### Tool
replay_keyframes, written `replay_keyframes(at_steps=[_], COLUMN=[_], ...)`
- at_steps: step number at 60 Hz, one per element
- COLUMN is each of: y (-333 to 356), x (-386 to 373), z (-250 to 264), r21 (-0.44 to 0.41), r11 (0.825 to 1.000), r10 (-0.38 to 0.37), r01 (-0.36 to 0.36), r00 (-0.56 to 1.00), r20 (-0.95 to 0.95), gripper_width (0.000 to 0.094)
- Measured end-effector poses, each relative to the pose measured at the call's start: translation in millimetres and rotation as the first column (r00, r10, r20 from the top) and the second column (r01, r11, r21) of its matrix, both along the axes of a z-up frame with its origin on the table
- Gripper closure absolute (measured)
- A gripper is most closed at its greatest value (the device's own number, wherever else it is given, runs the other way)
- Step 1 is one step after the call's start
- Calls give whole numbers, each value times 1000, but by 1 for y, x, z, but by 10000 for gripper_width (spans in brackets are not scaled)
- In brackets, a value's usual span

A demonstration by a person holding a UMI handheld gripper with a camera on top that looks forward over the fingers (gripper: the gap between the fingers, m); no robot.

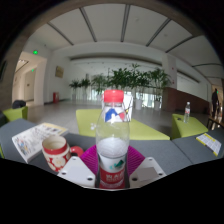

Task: Pour water

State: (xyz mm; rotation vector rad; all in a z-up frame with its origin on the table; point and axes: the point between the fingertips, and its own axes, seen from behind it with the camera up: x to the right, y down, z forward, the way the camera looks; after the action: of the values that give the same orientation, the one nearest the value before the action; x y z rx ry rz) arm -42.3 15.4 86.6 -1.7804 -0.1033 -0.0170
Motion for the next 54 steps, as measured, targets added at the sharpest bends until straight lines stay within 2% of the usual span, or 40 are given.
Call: replay_keyframes(at_steps=[2, 5, 10, 16, 18, 23, 31, 40, 54], y=[0, 2, 2, -12, -19, -46, -113, -211, -354], x=[0, 6, 4, 5, 5, 6, 0, -27, -45], z=[3, 5, 2, 0, 3, 21, 36, 42, 66], r21=[8, 7, -31, -111, -120, -113, -169, -240, -258], r11=[1000, 1000, 999, 992, 990, 988, 972, 958, 948], r10=[-10, -7, -27, -68, -81, -107, -172, -182, -205], r01=[10, 8, 26, 62, 74, 104, 165, 159, 184], r00=[1000, 999, 999, 996, 995, 994, 985, 980, 977], r20=[-24, -32, -47, -54, -51, -26, -26, -77, -56], gripper_width=[540, 505, 404, 57, 115, 68, 83, 86, 81])
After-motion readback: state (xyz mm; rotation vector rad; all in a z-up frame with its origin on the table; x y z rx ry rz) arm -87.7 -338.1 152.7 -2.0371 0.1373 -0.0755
